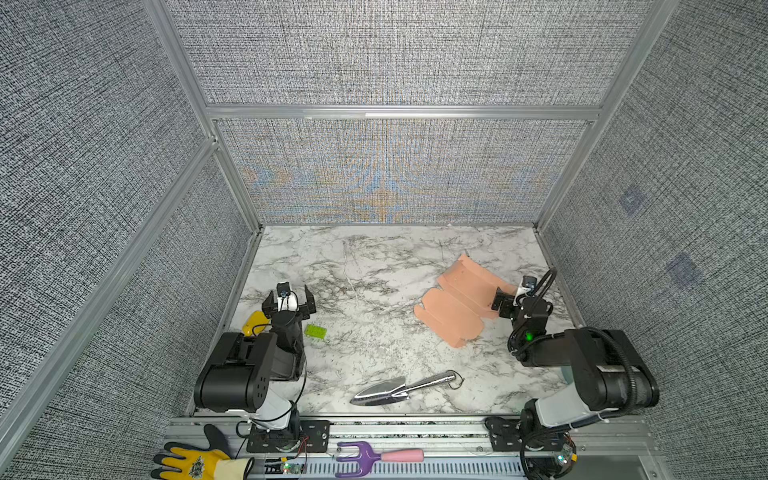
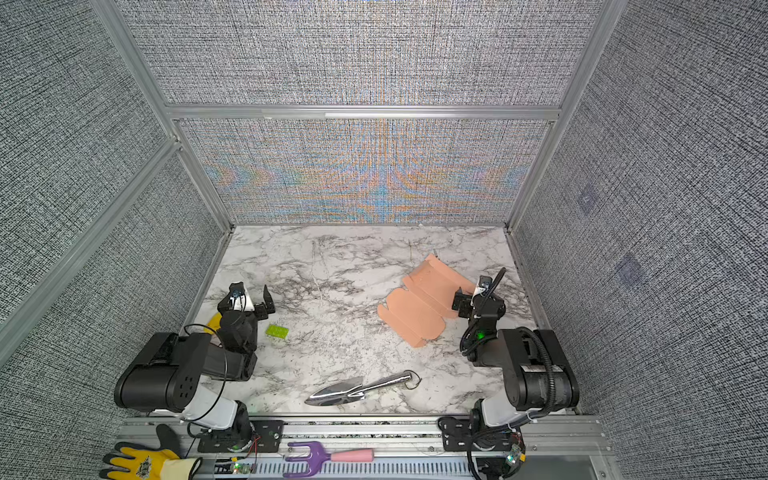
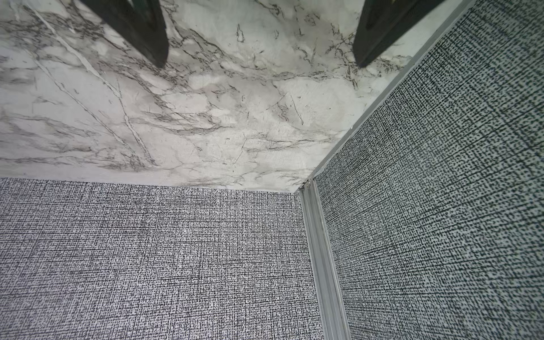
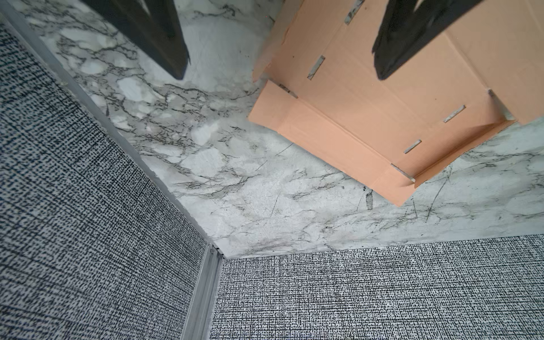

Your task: Fold the paper box

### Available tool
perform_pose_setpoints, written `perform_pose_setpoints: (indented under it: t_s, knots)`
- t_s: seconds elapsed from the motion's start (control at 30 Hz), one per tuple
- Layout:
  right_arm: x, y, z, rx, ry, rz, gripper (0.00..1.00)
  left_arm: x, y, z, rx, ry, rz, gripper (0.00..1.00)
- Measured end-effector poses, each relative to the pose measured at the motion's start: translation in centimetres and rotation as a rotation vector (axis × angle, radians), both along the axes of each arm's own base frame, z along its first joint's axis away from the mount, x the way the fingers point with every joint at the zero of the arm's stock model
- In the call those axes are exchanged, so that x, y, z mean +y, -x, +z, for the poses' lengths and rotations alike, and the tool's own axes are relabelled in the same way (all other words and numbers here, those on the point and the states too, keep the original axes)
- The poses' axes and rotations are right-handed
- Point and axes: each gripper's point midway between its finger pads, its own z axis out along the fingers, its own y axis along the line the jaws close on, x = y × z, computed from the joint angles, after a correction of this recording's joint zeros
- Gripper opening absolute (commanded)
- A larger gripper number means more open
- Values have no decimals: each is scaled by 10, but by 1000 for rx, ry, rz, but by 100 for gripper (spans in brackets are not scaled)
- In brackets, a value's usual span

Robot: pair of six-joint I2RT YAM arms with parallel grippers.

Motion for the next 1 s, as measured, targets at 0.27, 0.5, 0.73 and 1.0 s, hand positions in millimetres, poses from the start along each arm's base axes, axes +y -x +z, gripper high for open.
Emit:
perform_pose_setpoints:
  t_s: [0.27, 0.5, 0.73, 1.0]
  knots:
    - [0, 0, 0, 0, 0, 0, 100, 0, 3, -2, 5, 0, 0, 99]
    - [0, 0, 0, 0, 0, 0, 99, 0, 3, -2, 5, 0, 0, 99]
    - [0, 0, 0, 0, 0, 0, 99, 0, 3, -2, 5, 0, 0, 99]
    - [0, 0, 0, 0, 0, 0, 99, 0, 3, -2, 5, 0, 0, 99]
